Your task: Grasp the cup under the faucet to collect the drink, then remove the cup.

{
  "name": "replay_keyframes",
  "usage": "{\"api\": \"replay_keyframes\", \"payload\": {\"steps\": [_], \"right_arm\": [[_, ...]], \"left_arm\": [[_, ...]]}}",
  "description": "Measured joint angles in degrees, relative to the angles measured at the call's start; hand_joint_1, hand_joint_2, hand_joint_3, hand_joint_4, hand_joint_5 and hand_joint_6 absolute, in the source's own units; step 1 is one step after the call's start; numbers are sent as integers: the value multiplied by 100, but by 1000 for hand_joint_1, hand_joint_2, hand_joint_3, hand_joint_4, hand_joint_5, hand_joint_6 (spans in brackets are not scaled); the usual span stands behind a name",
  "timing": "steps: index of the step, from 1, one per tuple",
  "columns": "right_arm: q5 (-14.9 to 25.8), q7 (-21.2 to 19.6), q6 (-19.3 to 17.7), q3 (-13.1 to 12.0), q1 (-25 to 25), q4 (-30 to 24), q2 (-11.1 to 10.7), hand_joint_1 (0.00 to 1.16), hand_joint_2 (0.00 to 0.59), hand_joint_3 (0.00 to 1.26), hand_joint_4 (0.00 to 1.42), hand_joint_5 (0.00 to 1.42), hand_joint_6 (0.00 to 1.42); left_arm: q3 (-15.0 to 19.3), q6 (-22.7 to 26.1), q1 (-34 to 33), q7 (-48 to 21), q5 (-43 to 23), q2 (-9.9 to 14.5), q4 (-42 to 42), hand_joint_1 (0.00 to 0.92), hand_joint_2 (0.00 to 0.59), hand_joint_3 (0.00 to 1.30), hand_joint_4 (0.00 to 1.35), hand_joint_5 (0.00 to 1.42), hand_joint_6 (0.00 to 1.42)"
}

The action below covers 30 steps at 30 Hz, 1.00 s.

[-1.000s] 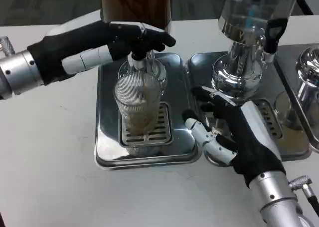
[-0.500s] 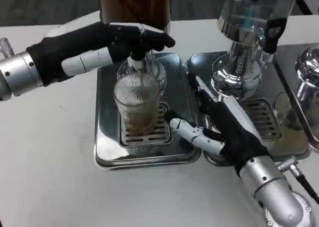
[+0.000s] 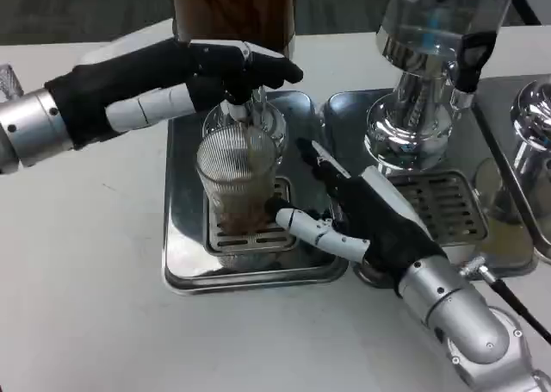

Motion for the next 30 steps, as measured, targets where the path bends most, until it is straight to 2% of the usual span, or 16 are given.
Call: {"api": "replay_keyframes", "payload": {"steps": [30], "right_arm": [[2,-297,-467,-84,-698,1191,215,429,225,0,0,0,0]], "left_arm": [[12,-21,76,64,18,43,-130,0,67,280,151,156,137]]}}
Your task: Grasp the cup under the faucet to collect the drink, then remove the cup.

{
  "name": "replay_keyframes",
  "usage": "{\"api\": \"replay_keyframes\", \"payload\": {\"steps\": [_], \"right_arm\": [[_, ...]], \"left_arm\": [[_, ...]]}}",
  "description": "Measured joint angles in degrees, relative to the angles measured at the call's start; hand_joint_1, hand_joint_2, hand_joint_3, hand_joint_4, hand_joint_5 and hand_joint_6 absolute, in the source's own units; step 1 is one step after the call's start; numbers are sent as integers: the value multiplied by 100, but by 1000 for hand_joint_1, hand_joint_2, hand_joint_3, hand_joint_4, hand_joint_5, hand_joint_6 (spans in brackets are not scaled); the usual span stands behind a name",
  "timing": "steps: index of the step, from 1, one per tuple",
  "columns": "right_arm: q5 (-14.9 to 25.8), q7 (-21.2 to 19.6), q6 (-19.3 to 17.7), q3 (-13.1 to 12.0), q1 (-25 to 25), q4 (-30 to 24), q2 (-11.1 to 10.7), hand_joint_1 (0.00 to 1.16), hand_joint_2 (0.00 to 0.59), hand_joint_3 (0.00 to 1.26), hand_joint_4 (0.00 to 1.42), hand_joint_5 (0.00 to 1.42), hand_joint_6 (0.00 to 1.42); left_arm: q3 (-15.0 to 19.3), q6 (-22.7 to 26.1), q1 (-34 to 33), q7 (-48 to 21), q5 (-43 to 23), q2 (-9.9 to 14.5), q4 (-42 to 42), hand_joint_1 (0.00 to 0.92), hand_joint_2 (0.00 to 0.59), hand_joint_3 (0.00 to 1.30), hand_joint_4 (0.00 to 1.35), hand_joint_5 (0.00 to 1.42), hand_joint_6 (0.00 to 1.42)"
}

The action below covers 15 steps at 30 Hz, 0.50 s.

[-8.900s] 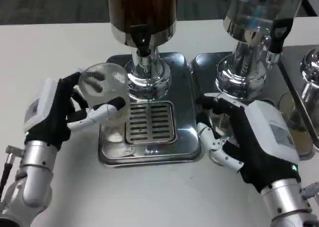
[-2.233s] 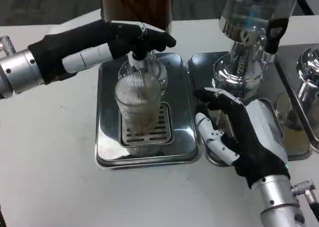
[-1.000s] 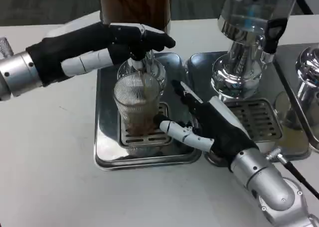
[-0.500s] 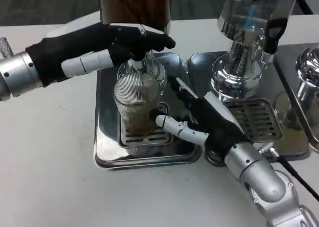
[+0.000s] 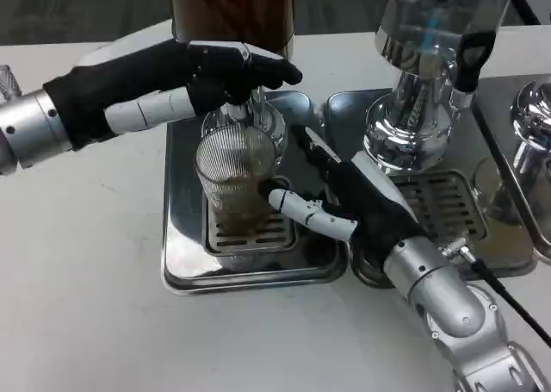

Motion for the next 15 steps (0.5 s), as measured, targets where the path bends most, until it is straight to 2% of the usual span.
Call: {"api": "replay_keyframes", "payload": {"steps": [15], "right_arm": [[26,-81,-127,-35,-231,398,36,422,227,0,0,0,0]], "left_arm": [[19,9,80,30,0,26,-123,0,68,285,151,156,137]]}}
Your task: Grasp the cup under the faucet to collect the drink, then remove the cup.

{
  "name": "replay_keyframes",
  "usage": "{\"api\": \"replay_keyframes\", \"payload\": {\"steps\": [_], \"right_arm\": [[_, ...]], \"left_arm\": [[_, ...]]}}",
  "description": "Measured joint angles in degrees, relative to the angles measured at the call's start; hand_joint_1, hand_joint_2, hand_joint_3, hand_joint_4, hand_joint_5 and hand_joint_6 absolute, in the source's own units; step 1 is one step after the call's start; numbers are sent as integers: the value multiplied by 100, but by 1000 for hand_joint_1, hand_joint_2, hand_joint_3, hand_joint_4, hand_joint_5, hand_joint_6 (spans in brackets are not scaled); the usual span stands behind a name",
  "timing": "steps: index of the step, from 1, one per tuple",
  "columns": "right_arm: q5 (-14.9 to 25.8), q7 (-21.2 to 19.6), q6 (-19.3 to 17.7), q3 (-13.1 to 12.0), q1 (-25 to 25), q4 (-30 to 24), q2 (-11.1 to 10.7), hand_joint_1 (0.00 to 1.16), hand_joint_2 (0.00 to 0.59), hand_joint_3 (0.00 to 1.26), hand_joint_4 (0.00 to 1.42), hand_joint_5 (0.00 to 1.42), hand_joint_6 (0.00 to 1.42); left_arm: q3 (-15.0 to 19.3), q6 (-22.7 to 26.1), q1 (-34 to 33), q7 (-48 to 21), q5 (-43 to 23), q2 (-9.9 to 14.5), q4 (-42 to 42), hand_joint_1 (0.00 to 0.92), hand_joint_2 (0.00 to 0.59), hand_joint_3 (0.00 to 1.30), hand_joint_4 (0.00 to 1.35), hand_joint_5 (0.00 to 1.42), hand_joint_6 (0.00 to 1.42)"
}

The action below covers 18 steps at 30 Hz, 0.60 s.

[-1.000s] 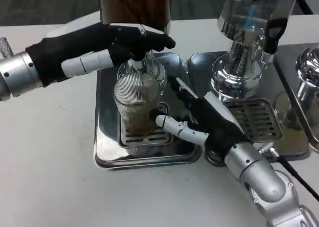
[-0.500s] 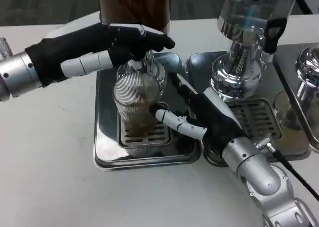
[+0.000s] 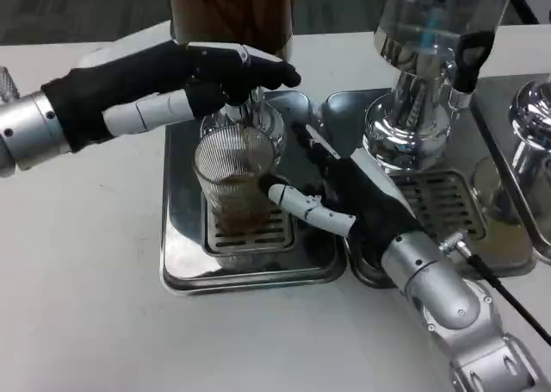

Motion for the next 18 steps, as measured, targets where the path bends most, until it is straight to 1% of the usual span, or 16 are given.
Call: {"api": "replay_keyframes", "payload": {"steps": [8,18], "right_arm": [[15,-42,-83,-3,-146,259,31,422,227,0,0,0,0],[59,-70,-194,-30,-387,593,88,422,227,0,0,0,0]], "left_arm": [[-1,12,13,0,0,57,-47,0,67,286,159,156,137],[11,19,28,10,-7,67,-56,0,67,286,160,162,137]]}}
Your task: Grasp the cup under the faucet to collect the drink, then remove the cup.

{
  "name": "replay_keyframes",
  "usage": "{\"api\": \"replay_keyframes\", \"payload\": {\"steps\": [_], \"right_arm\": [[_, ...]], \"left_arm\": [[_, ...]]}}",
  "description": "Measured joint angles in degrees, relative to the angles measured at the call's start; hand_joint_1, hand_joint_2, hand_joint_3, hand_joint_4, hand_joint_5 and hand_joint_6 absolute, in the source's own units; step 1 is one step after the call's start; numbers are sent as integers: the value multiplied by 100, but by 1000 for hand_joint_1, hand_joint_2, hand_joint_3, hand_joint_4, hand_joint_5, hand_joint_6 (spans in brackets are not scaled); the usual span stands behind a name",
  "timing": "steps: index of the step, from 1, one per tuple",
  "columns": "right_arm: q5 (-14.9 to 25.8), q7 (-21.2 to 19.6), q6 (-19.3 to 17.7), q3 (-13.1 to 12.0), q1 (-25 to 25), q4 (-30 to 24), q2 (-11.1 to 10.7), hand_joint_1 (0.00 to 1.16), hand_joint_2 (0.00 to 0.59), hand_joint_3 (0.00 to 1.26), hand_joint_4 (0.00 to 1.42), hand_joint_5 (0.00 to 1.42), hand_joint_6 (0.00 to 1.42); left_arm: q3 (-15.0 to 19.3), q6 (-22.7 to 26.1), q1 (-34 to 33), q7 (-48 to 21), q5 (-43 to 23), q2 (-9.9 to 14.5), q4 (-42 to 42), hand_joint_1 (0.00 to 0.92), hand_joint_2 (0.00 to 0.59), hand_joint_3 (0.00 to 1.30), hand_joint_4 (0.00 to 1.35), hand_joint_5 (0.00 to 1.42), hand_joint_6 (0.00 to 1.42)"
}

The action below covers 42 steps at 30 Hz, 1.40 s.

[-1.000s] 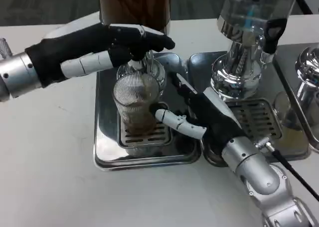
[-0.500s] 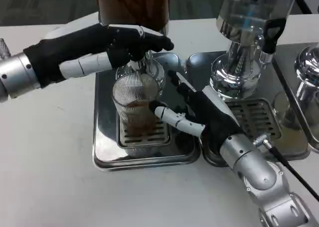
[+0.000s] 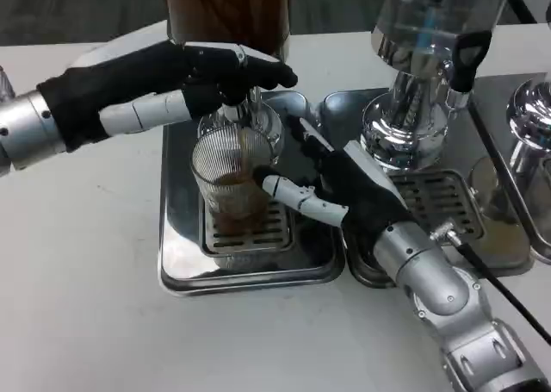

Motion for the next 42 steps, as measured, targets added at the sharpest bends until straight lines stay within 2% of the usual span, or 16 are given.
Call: {"api": "replay_keyframes", "payload": {"steps": [9,20,24,31,36,42], "right_arm": [[11,-25,-102,-40,-87,151,67,411,233,0,0,0,0],[13,-37,-180,-96,-116,242,92,405,234,0,0,0,0],[20,-50,-228,-126,-144,309,94,404,233,0,0,0,0],[103,-53,-415,-132,-225,452,130,395,230,0,0,0,0],[113,-87,-492,-139,-244,517,146,386,228,0,0,0,0],[178,-88,-612,-140,-251,556,150,380,227,0,0,0,0]], "left_arm": [[114,85,94,148,-86,0,12,0,73,286,161,166,146],[783,281,449,537,-334,-137,38,0,75,289,161,167,166],[1159,338,562,798,-421,-137,49,0,74,294,161,174,176],[1581,448,707,927,-580,-119,41,0,71,304,178,191,194],[1805,512,830,992,-678,-96,0,0,70,308,183,193,196],[1876,544,1116,1034,-697,-84,-46,0,69,324,193,194,212]]}}
